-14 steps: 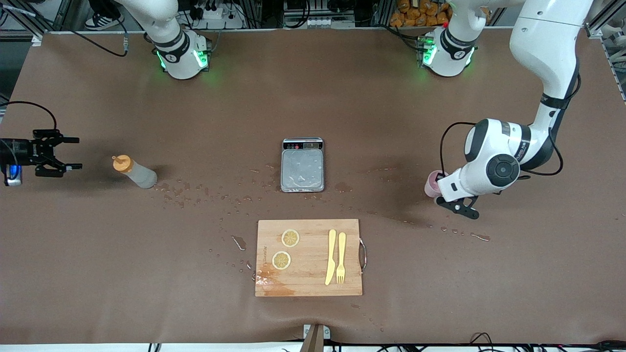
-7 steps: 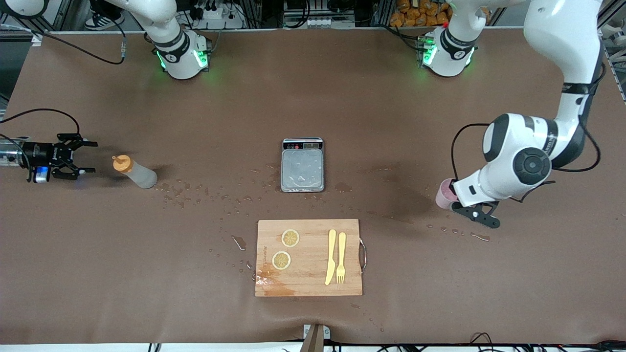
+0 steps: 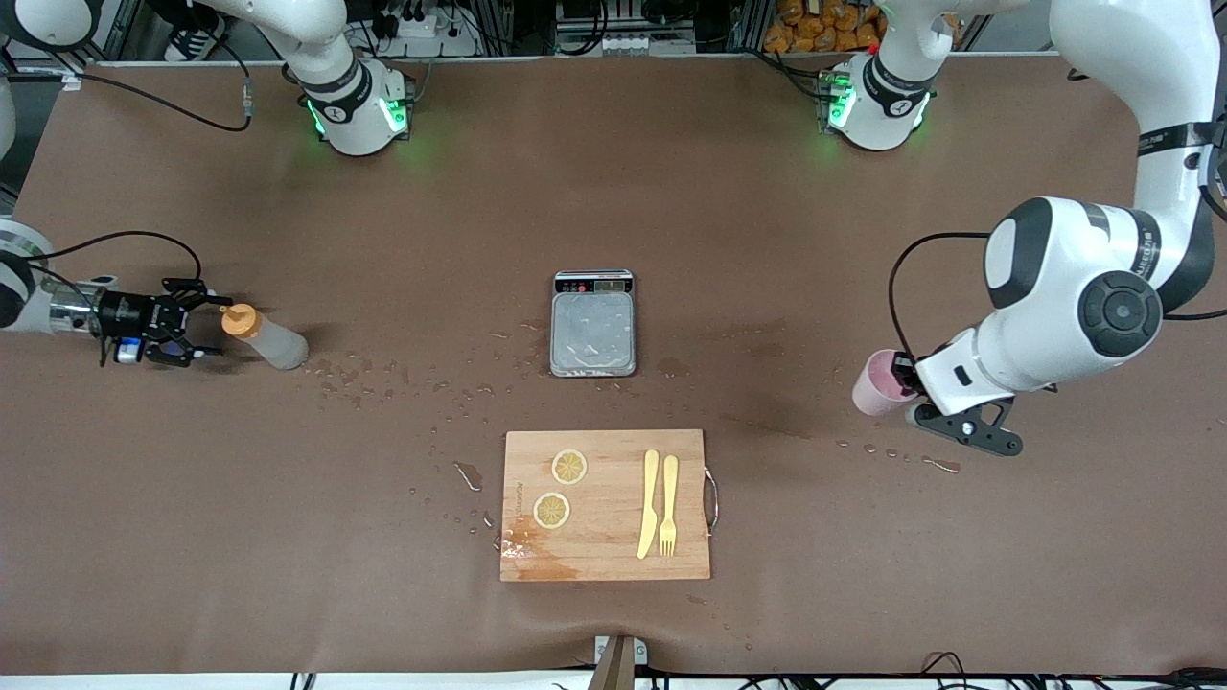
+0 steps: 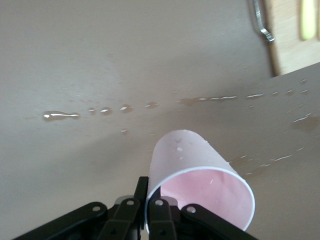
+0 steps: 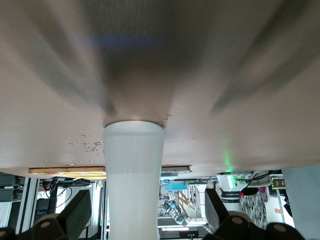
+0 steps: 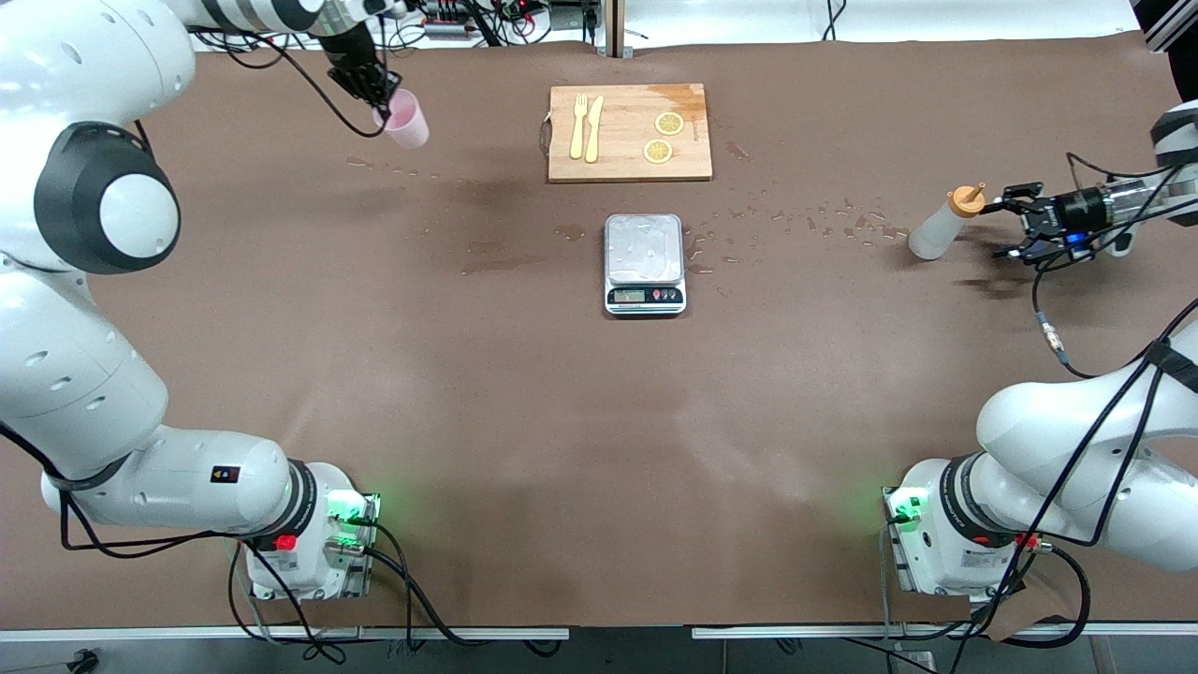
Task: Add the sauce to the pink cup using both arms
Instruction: 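Lift the pink cup while the right gripper grasps the sauce bottle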
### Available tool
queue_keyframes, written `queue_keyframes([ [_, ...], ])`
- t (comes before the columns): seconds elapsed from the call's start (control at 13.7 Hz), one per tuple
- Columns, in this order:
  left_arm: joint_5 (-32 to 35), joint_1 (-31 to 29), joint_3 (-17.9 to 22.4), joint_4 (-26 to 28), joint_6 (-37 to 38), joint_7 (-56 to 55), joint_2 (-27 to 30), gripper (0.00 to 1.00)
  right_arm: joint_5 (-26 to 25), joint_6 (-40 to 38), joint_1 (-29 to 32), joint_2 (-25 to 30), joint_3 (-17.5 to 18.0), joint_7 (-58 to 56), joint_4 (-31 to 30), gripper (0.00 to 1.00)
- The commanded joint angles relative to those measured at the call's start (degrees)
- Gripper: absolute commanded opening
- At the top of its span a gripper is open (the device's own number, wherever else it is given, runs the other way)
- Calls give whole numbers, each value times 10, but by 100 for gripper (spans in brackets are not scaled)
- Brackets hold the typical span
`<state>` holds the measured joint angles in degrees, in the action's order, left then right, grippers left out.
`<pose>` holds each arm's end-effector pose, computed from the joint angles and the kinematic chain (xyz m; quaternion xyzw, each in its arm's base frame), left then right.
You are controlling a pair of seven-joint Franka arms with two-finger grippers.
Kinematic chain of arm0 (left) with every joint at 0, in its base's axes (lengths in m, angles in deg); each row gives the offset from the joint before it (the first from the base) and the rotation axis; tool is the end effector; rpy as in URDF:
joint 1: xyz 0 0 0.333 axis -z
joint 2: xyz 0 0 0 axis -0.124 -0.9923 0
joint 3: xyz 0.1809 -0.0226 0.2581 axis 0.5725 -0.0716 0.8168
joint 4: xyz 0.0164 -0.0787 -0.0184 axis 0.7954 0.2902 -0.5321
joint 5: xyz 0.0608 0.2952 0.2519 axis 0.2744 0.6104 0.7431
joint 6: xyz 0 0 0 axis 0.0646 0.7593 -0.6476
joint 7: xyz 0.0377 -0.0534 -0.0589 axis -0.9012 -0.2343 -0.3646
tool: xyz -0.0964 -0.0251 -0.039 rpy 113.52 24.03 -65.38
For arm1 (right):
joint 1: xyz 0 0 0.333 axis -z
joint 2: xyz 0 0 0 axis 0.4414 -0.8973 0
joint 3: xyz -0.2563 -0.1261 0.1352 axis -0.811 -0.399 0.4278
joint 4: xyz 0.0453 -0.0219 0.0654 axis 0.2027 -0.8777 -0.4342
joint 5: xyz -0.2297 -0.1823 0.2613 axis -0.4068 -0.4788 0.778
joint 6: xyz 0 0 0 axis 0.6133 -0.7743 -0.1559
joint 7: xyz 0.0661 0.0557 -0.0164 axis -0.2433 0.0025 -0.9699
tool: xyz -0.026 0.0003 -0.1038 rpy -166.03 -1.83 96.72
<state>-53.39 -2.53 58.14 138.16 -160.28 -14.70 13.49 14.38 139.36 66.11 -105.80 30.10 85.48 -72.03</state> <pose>0.6379 -0.1463 0.3914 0.9863 -0.1555 -0.0383 0.0383 0.4755 -0.2849 0.1363 -0.5959 0.5934 0.3889 0.3764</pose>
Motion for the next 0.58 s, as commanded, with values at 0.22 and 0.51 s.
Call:
queue_keyframes([
  [0.22,-10,117,-4,-44,12,-217,-23,0,25,11,-22,5,0,4,-24,100],
  [0.51,-28,204,-4,-93,10,-382,-83,0,35,20,-36,3,0,4,-24,100],
])
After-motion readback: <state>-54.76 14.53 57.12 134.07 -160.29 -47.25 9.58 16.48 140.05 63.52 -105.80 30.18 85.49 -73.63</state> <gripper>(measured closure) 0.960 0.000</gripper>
